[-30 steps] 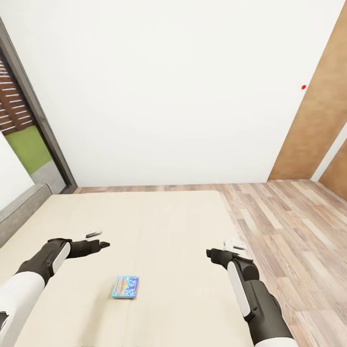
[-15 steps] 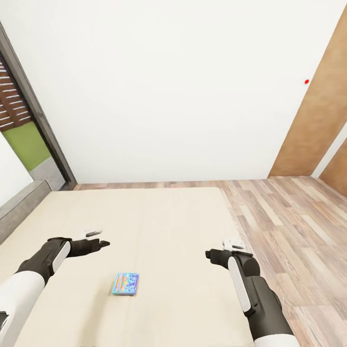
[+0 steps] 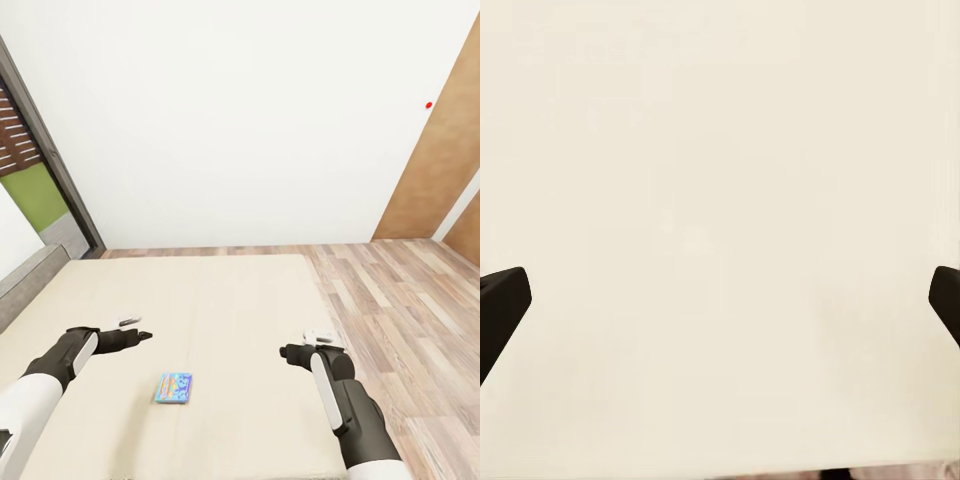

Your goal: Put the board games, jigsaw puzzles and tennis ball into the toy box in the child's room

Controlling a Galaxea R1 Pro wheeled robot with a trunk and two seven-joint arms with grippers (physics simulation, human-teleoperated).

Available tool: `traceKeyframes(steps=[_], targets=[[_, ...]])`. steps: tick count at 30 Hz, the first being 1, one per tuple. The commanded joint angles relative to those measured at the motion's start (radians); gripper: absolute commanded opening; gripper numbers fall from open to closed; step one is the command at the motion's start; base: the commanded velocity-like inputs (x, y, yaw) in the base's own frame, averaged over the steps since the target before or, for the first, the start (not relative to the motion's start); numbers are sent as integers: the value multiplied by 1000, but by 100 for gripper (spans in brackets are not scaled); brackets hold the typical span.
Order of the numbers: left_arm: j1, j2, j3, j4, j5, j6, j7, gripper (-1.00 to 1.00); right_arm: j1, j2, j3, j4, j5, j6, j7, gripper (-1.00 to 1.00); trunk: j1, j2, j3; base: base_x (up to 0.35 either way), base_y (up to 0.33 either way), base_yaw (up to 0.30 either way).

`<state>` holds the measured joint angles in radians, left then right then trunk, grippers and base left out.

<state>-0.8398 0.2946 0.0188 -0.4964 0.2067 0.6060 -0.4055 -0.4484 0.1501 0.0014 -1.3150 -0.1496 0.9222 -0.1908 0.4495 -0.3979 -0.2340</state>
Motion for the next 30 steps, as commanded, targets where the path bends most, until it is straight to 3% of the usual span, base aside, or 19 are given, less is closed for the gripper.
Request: traceKeyframes(steps=[1, 23, 30], targets=[[-1, 1, 2, -1, 5, 7, -4, 100, -1, 1, 3, -1, -10, 3, -9, 100, 1, -2, -4, 0, 0, 0], [-1, 1, 1, -2, 7, 3, -10, 100, 1, 1, 16, -9, -12, 4, -9, 100, 1, -2, -40, 0, 0, 0], [-1, 2, 0, -2, 8, 2, -10, 100, 22, -3, 18, -141, -21, 48, -4, 100, 1, -2, -51, 0, 0, 0]])
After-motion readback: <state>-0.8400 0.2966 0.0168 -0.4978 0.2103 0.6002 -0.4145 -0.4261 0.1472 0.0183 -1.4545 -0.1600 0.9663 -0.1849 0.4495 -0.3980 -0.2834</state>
